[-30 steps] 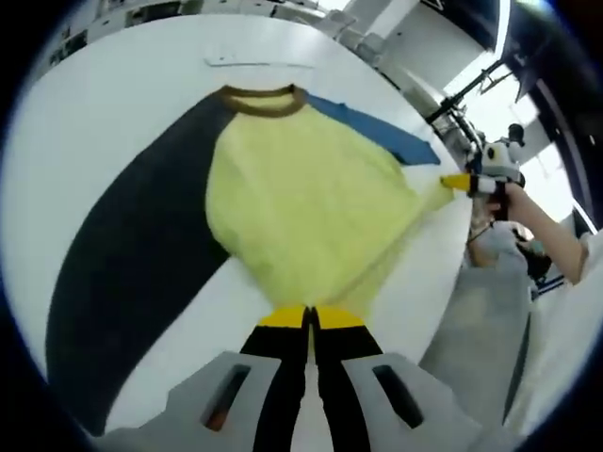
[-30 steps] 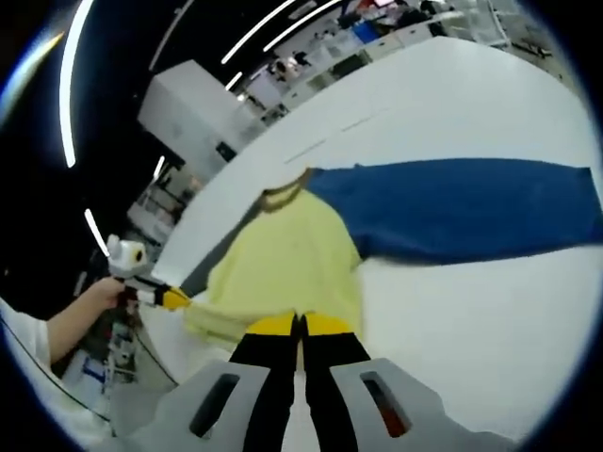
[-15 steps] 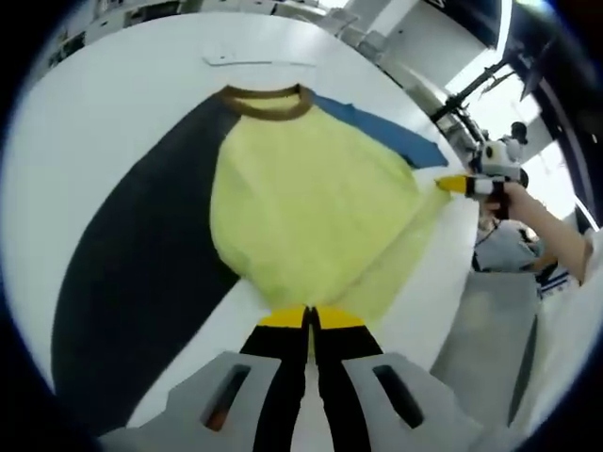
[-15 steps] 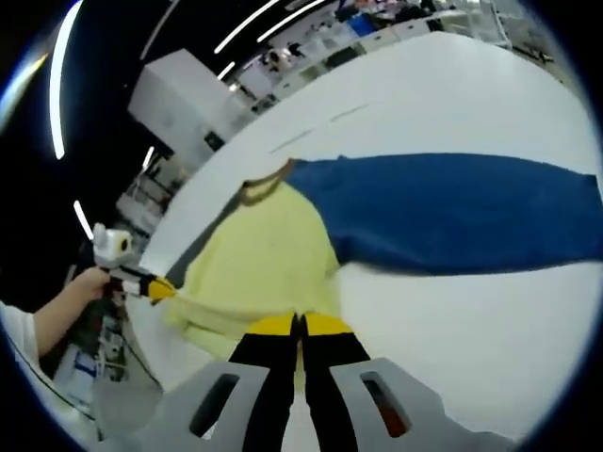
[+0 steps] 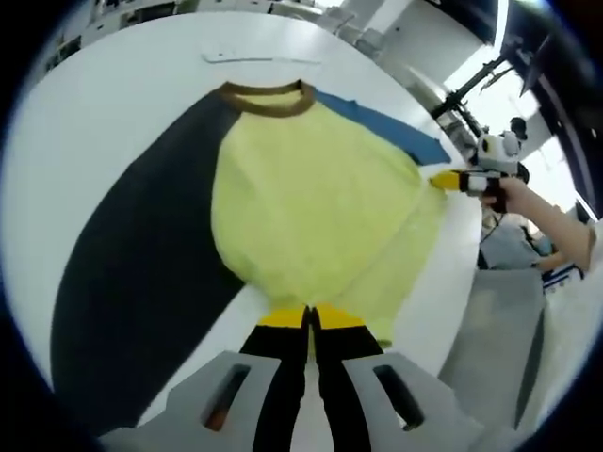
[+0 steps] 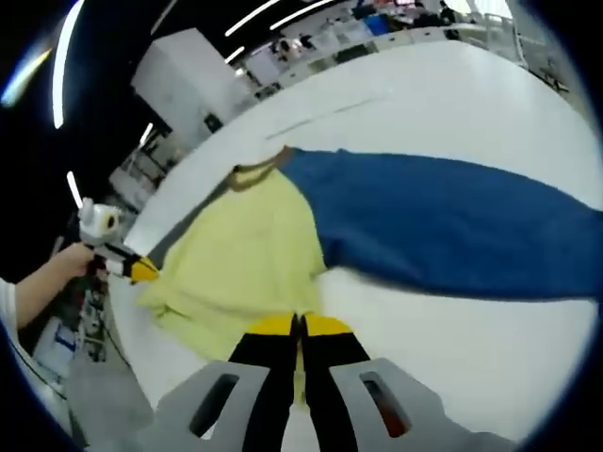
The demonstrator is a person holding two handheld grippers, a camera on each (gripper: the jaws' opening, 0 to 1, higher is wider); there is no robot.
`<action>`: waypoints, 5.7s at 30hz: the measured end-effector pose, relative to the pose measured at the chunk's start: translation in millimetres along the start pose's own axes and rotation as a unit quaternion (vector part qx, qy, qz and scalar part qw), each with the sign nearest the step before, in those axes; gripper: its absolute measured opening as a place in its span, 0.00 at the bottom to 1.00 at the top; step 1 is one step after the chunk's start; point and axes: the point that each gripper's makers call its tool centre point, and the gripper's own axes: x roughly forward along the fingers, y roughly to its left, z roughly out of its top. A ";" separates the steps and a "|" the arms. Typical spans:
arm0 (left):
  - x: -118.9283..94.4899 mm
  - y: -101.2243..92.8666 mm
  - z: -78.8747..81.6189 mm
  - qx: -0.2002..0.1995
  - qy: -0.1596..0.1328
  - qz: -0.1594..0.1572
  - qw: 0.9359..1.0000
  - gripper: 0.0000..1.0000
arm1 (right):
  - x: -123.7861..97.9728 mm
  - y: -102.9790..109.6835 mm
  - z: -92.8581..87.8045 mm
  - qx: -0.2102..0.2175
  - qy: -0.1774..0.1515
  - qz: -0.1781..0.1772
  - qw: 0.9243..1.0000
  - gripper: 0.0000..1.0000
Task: Fold the garment on the visible template until the final outline fits inside the template.
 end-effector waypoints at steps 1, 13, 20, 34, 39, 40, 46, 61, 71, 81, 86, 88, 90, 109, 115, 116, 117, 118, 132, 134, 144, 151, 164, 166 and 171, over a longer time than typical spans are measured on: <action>1.0 0.4 -0.1 0.003 0.000 0.002 1.000 0.00 | 1.1 -1.1 -1.7 -0.012 0.004 -0.004 1.000 0.02; 9.7 4.6 -4.4 0.006 0.011 0.011 1.000 0.00 | 6.9 -4.8 -2.6 -0.032 -0.002 -0.017 0.999 0.02; 12.7 5.8 -5.1 0.021 0.010 0.018 1.000 0.00 | 9.6 -5.5 -0.6 -0.059 -0.016 -0.016 0.998 0.02; 2.8 14.0 -6.2 0.018 -0.001 0.063 0.998 0.21 | 2.4 -7.2 -2.2 -0.040 -0.033 -0.025 0.998 0.04; -3.5 13.3 -8.5 0.016 -0.001 0.068 0.998 0.26 | -9.9 -13.2 -2.3 -0.035 -0.037 -0.040 0.998 0.11; -5.1 11.9 -9.0 0.016 -0.002 0.068 0.998 0.26 | -12.2 -13.3 -1.5 -0.034 -0.040 -0.041 0.998 0.11; -12.4 6.8 -12.1 0.018 -0.005 0.072 0.997 0.28 | -23.4 -13.0 -2.1 -0.033 -0.047 -0.044 0.997 0.13; -26.3 -9.5 -25.2 0.013 -0.027 0.069 0.997 0.31 | -43.5 4.5 -6.7 -0.035 -0.058 -0.037 0.997 0.22; -35.8 -13.7 -33.6 0.008 -0.040 0.067 0.997 0.33 | -51.4 11.3 -13.8 -0.051 -0.048 -0.041 0.997 0.29; -51.9 -17.1 -37.8 -0.006 -0.076 0.075 0.994 0.42 | -64.0 28.5 -10.2 -0.067 -0.055 -0.043 0.995 0.34; -62.4 -24.0 -42.8 -0.013 -0.108 0.081 0.991 0.50 | -72.1 41.1 -7.7 -0.075 -0.061 -0.036 0.995 0.38; -65.3 -29.1 -44.5 -0.017 -0.121 0.075 0.990 0.51 | -75.4 45.2 -8.5 -0.080 -0.061 -0.034 0.994 0.40; -68.9 -33.0 -48.5 -0.017 -0.129 0.073 0.989 0.51 | -78.4 47.5 -9.2 -0.080 -0.062 -0.033 0.994 0.42; -99.9 -50.7 -72.2 -0.043 -0.170 0.085 0.981 0.65 | -102.7 72.7 -18.8 -0.078 -0.070 -0.018 0.994 0.56; -106.4 -61.9 -79.3 -0.047 -0.177 0.083 0.980 0.68 | -116.0 80.1 -23.9 -0.079 -0.076 -0.011 0.994 0.61; -107.3 -63.6 -80.3 -0.048 -0.177 0.083 0.980 0.70 | -117.4 80.7 -25.0 -0.079 -0.075 -0.010 0.994 0.62; -108.5 -65.5 -81.4 -0.049 -0.178 0.083 0.979 0.72 | -119.3 81.4 -27.0 -0.079 -0.074 -0.010 0.994 0.63; -109.6 -67.0 -82.2 -0.051 -0.180 0.083 0.979 0.73 | -120.0 81.8 -27.6 -0.079 -0.074 -0.010 0.994 0.64; -125.8 -82.2 -106.4 -0.062 -0.189 0.086 0.976 0.87 | -136.5 92.4 -41.2 -0.070 -0.072 -0.010 0.995 0.73; -125.6 -82.4 -110.5 -0.061 -0.186 0.090 0.977 0.89 | -137.1 92.1 -43.4 -0.063 -0.069 -0.013 0.996 0.75; -123.5 -95.8 -122.4 -0.064 -0.177 0.083 0.978 0.96 | -143.4 103.1 -51.3 -0.057 -0.058 0.000 0.997 0.83; -125.8 -100.9 -127.5 -0.061 -0.170 0.084 0.980 0.99 | -150.7 106.7 -51.3 -0.059 -0.061 0.004 0.996 0.85; -121.6 -106.4 -129.2 -0.060 -0.166 0.082 0.981 1.00 | -150.9 105.4 -63.0 -0.050 -0.058 0.004 0.997 0.88; -121.3 -106.1 -127.7 -0.059 -0.166 0.082 0.981 1.00 | -150.5 105.7 -62.4 -0.047 -0.060 0.004 0.997 0.88; -120.8 -107.5 -123.7 -0.055 -0.168 0.081 0.981 1.00 | -150.9 105.8 -59.3 -0.049 -0.066 0.003 0.997 0.88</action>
